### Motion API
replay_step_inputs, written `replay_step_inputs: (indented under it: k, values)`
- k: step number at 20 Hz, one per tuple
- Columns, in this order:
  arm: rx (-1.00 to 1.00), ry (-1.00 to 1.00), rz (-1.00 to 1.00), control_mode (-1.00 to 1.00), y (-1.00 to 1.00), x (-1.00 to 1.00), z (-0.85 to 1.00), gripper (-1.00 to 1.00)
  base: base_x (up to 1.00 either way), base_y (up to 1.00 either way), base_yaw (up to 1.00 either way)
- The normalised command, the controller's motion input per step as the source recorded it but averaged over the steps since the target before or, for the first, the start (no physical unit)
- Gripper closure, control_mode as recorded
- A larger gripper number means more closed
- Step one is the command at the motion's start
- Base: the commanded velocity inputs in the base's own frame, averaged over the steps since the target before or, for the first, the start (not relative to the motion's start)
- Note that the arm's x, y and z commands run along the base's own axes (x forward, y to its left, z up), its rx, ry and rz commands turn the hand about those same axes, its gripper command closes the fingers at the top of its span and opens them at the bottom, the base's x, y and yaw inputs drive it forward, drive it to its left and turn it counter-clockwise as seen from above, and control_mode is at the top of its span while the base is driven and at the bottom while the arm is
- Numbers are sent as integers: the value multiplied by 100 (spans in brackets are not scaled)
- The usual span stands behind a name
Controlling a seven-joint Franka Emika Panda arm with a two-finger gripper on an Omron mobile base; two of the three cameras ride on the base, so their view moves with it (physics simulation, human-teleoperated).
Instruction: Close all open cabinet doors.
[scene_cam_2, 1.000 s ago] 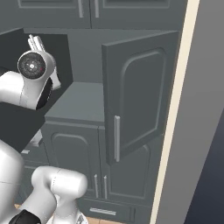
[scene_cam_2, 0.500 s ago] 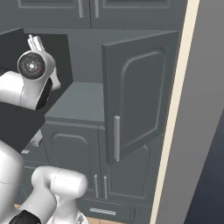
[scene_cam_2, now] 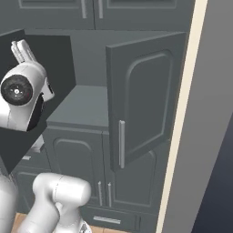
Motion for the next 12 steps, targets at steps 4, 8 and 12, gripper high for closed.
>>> replay_step_inputs:
  k: [4,8,12]
  values:
    - [2,2,0,-100,1,-43,27,-100,0,0,0]
    - [8,15,0,-100,-4,-43,32,-100,0,0,0]
    - [10,22,0,-100,-11,-47,29,-100,0,0,0]
